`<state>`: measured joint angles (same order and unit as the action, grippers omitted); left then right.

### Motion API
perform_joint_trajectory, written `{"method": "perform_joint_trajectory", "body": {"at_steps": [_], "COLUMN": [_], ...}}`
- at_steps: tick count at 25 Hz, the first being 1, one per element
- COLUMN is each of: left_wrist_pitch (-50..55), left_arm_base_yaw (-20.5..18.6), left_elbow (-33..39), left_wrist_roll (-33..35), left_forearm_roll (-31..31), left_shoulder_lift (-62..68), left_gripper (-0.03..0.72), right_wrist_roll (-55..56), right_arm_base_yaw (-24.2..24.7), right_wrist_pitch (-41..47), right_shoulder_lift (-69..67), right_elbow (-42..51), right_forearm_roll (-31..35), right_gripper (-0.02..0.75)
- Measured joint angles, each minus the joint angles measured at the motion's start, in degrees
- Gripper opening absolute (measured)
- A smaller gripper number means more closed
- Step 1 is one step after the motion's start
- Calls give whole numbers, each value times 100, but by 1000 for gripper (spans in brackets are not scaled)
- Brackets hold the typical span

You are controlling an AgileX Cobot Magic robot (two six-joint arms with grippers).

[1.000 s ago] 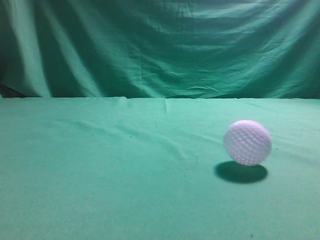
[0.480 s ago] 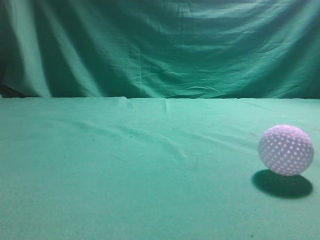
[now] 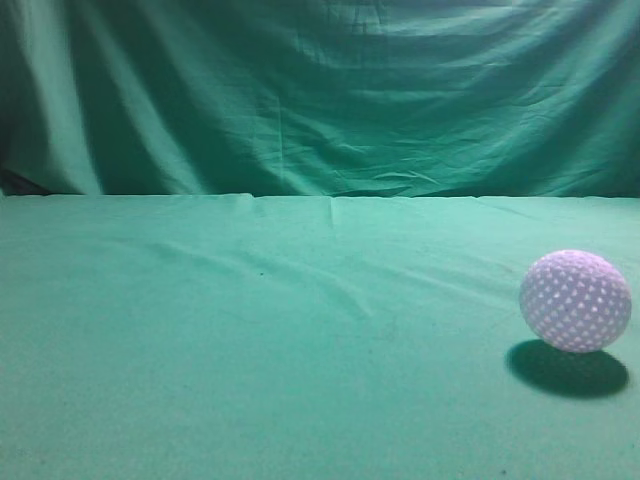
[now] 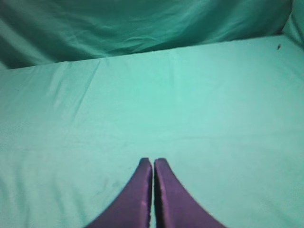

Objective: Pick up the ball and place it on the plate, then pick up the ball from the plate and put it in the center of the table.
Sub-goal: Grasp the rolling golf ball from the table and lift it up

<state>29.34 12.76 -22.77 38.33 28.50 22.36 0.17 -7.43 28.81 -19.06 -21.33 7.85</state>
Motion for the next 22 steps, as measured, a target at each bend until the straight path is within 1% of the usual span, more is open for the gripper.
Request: {"method": "perform_joint_trajectory", "body": {"at_steps": [2,4,6,9,10,12,15,17,19,22], "left_wrist_pitch": [-8,-8,-8,-8,-8,-8,-8,-8,-8,-8], "left_arm_base_yaw": [0,0,0,0,0,0,0,0,0,0], "left_elbow": [0,0,0,0,0,0,0,0,0,0], "left_wrist_roll": [0,0,0,0,0,0,0,0,0,0], "left_forearm_roll": [-55,-95,-95,-95,-95,-95,-95,-135,-252,-332], "left_shoulder_lift": [0,0,0,0,0,0,0,0,0,0], "left_gripper": [0,0,0,0,0,0,0,0,0,0], "right_wrist_roll": [-136,-734,-1449,-2067,-2205,-2312,-2361,-2331,-2129,-1851], "right_arm_base_yaw": [0,0,0,-26,-116,-413,-1092,-1631,-2088,-2693], "right_wrist_pitch": [274,590,1107,1836,2003,2193,2351,2453,2457,2219], "right_shoulder_lift": [-130,-254,-500,-1046,-1210,-1567,-2067,-2446,-2912,-3631], "right_elbow": [-169,-326,-578,-1052,-1192,-1456,-1587,-1594,-1594,-1594], "right_forearm_roll": [228,345,422,473,473,421,290,193,106,-23], "right_gripper": [0,0,0,0,0,0,0,0,0,0]}}
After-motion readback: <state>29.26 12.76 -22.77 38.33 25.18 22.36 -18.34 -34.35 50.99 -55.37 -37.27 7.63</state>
